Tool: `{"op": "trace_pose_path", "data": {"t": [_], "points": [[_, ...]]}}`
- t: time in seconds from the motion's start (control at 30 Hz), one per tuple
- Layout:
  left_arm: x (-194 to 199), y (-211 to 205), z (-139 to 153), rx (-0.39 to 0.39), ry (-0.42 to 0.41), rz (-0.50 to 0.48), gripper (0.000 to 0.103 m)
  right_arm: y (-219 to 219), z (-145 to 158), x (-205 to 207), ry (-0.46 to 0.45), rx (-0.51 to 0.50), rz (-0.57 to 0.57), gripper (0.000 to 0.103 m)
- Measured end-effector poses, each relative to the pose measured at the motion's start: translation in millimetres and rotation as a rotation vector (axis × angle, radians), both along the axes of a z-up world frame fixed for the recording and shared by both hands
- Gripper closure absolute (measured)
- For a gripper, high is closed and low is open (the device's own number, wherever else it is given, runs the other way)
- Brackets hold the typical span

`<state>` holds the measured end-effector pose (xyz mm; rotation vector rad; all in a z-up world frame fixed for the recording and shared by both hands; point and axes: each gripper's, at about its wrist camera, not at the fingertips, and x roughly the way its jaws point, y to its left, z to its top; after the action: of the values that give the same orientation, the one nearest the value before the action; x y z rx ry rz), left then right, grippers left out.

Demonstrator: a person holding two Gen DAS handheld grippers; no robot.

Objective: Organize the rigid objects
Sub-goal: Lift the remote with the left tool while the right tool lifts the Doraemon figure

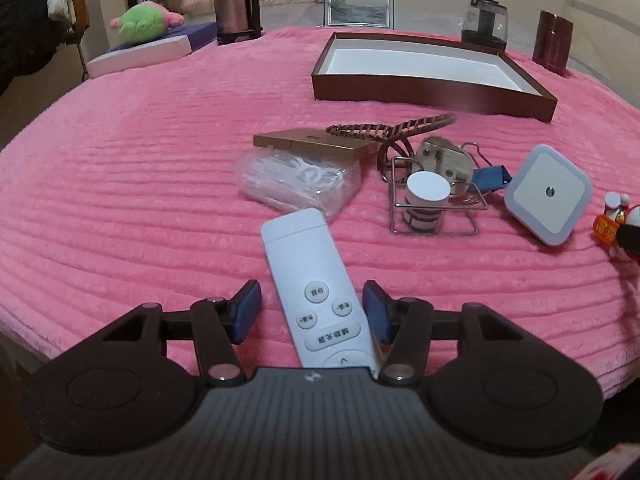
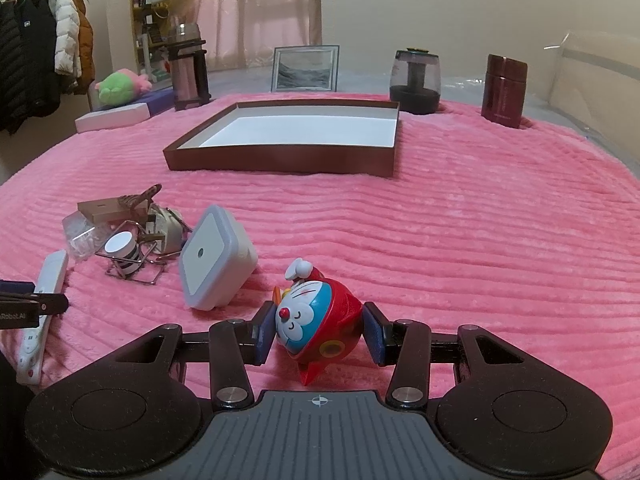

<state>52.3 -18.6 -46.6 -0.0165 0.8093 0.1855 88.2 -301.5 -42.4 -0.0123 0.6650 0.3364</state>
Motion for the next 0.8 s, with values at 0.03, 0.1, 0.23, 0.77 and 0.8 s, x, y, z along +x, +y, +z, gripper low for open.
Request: {"op": "trace_pose_path", "data": {"t": [0.03,0.1,0.23,0.77,0.8], "points": [[0,0,0,-0.001,-0.001,-0.004,0.057,1,0,0,0.001,0.000,0.000,0.061],[-1,0,0,0.000,-0.003,-0.013,0.061,1,0,0,0.000,-0.002,-0.002,0.061],[-3,0,0,0.013,-0.004,-0.029,0.063,3,0,-1,0.003,-0.004,-0.006,0.061],[-2,8,-6,0.037,0.003,-0.070,0.066,9,-4,-2,0.014,-0.031,-0.016,0.060],[-2,9,-6,0.041,0.000,-0.065,0.064,9,-5,-2,0.015,-0.032,-0.017,0.060]]}}
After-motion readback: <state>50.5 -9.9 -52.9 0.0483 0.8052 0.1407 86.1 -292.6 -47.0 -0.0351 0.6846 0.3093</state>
